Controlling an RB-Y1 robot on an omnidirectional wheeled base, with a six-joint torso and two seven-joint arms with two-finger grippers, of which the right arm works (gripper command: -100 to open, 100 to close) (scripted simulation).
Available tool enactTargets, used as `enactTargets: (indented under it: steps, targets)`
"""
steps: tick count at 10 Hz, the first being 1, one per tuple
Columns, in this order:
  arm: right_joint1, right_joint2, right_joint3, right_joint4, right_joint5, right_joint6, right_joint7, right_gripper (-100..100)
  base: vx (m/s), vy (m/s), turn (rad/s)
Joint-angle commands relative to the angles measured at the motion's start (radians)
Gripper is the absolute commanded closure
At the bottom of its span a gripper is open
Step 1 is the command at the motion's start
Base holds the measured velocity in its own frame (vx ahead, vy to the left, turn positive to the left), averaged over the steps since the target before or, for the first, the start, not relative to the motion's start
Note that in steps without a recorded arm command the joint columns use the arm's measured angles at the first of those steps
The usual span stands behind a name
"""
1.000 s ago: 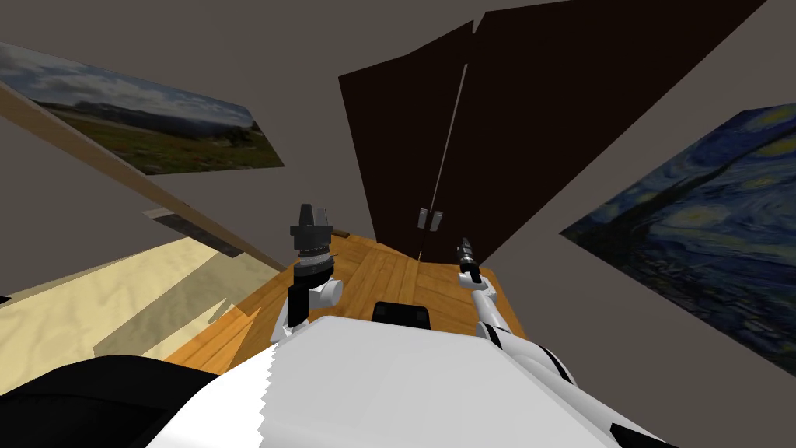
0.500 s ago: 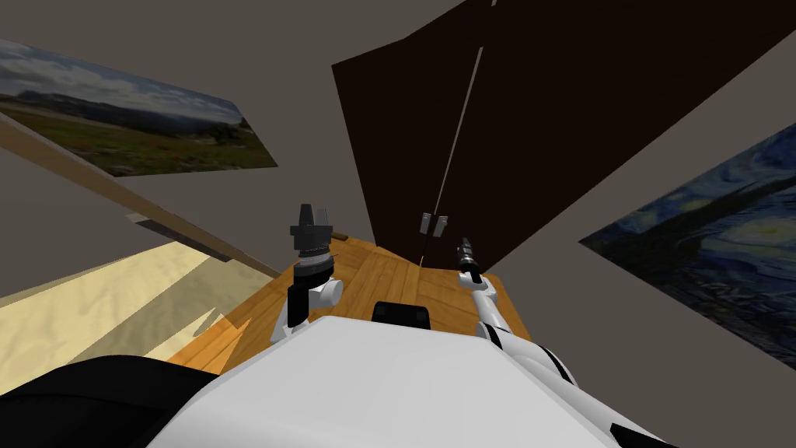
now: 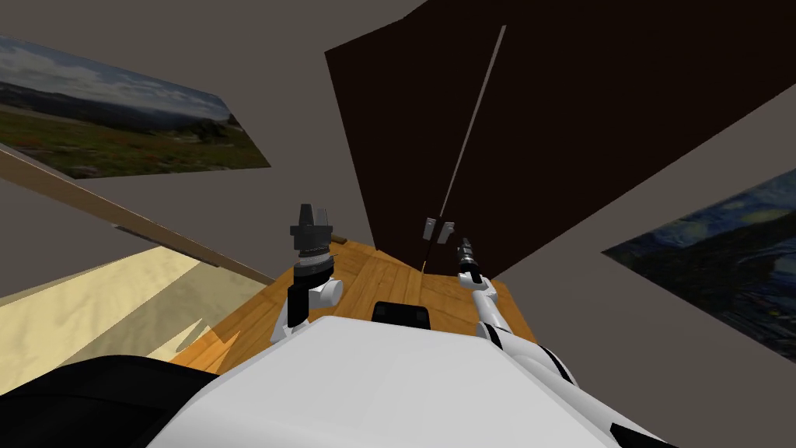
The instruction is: Pull the door open
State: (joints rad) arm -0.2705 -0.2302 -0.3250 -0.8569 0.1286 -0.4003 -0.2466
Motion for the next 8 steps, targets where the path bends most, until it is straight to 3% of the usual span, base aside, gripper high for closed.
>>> enactTargets:
  steps: [1, 8]
  targets:
    - [0.0, 0.0, 0.0, 0.0, 0.0, 0.0, 0.0, -100, 0.178, 0.0, 0.004]
    - [0.0, -0.001, -0.001, 0.001, -0.001, -0.001, -0.001, -100, 0.215, 0.031, 0.003]
